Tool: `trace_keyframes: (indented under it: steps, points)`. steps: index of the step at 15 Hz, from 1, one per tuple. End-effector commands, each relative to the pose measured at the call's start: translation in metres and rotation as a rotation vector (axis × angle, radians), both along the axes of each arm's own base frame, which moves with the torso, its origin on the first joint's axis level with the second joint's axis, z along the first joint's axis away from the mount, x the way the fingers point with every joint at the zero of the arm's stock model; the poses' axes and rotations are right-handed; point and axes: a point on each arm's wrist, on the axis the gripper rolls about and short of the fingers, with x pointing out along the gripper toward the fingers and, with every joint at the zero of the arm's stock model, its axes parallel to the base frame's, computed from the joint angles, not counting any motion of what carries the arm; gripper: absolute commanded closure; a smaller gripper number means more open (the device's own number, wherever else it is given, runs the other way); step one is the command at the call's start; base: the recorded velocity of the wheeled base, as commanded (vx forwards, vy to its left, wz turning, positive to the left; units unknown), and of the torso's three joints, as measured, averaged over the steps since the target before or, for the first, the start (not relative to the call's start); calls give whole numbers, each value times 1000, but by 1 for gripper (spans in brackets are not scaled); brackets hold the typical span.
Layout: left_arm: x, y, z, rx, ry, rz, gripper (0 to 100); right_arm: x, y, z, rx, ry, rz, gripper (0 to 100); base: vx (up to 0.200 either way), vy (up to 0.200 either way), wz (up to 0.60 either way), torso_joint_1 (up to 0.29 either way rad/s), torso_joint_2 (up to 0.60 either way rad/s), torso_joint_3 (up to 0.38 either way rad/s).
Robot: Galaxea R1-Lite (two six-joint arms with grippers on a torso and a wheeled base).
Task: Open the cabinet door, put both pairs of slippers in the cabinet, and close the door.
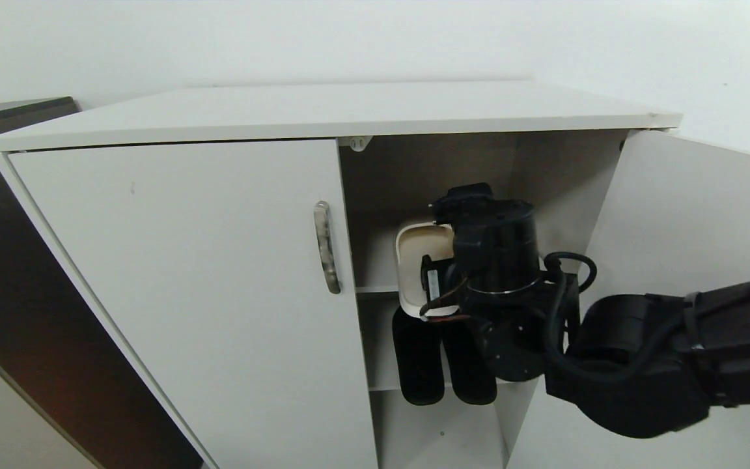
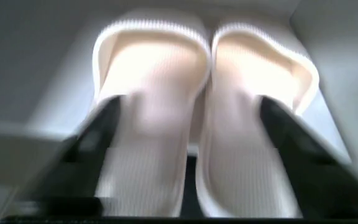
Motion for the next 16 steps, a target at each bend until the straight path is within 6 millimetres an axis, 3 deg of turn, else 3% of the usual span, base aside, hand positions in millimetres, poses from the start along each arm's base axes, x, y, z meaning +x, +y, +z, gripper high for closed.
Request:
trace_keyframes:
  steps: [1,6,16]
  points:
    - [0,0,0,0,1,0,100,-29,-12,1,14,-10,44,100,0,0,0,0,0,0]
    - [0,0,0,0,1,0,100,-48,-21,-8,12,-5,88,100,0,0,0,0,0,0]
    - [0,0,0,0,1,0,100,-48,-21,-10,6,0,89,100,0,0,0,0,0,0]
